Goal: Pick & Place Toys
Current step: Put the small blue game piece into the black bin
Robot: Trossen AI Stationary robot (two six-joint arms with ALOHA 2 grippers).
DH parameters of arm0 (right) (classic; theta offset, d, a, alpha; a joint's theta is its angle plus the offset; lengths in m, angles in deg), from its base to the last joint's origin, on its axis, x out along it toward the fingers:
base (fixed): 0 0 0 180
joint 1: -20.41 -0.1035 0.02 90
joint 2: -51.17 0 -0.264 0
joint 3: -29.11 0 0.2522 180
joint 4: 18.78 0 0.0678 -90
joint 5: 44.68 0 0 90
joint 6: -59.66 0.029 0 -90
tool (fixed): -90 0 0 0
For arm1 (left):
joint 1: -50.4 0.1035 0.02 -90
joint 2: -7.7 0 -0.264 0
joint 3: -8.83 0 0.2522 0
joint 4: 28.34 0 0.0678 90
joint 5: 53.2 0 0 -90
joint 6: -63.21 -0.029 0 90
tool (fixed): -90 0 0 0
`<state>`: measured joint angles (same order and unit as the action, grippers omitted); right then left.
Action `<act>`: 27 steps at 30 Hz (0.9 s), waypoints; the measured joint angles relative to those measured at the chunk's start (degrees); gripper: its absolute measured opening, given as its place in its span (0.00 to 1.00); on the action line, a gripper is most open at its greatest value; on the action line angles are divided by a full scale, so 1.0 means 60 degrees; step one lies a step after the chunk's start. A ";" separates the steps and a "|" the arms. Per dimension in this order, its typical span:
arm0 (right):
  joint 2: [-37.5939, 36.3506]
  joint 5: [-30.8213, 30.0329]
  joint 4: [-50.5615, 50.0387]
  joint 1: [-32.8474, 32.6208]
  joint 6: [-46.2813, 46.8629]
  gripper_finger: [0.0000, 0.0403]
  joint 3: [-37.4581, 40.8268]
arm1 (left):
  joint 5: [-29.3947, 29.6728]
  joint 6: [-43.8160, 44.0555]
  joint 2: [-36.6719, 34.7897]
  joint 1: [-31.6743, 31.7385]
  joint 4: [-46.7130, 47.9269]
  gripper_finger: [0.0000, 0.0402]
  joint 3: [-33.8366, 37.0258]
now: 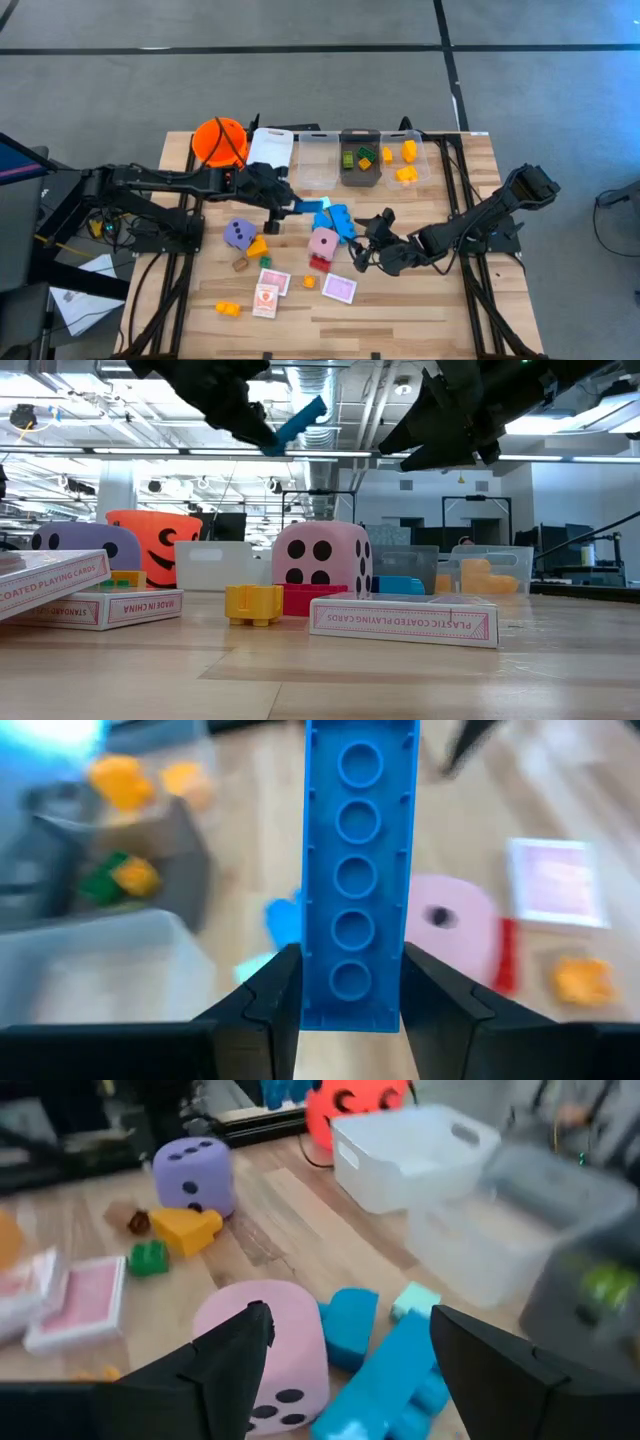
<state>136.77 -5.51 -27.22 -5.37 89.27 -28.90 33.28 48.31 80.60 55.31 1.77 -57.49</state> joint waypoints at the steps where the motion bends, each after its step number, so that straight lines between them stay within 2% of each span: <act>1: 0.0000 0.0003 0.0110 -0.0011 -0.0582 0.67 0.0000 | -0.0244 0.0104 0.0042 -0.0019 -0.0018 0.32 0.0001; 8: 0.0000 0.0768 0.1685 -0.0084 -0.6371 0.67 -0.0003 | -0.1551 0.0803 0.0197 -0.0077 0.0590 0.32 0.0012; 15: 0.0000 0.1038 0.2836 0.0131 -0.9936 0.67 -0.0004 | -0.1902 0.1614 0.0190 -0.0080 0.0654 0.32 0.0008; 18: 0.0000 0.1240 0.3207 0.0413 -1.0907 0.67 -0.0004 | -0.1906 0.1818 0.0282 -0.0127 0.0605 0.32 0.0008; 22: 0.0000 0.1444 0.3752 0.0831 -1.1383 0.67 -0.0004 | -0.1906 0.1892 0.0355 -0.0235 0.0531 0.32 0.0005; 27: 0.0000 0.2824 0.4005 0.1202 -1.1687 0.67 -0.0004 | -0.1907 0.2259 0.0482 -0.0356 0.0373 0.32 -0.0006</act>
<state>136.77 11.44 -3.19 1.84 19.15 -28.92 21.84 61.87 83.49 53.17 4.01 -57.53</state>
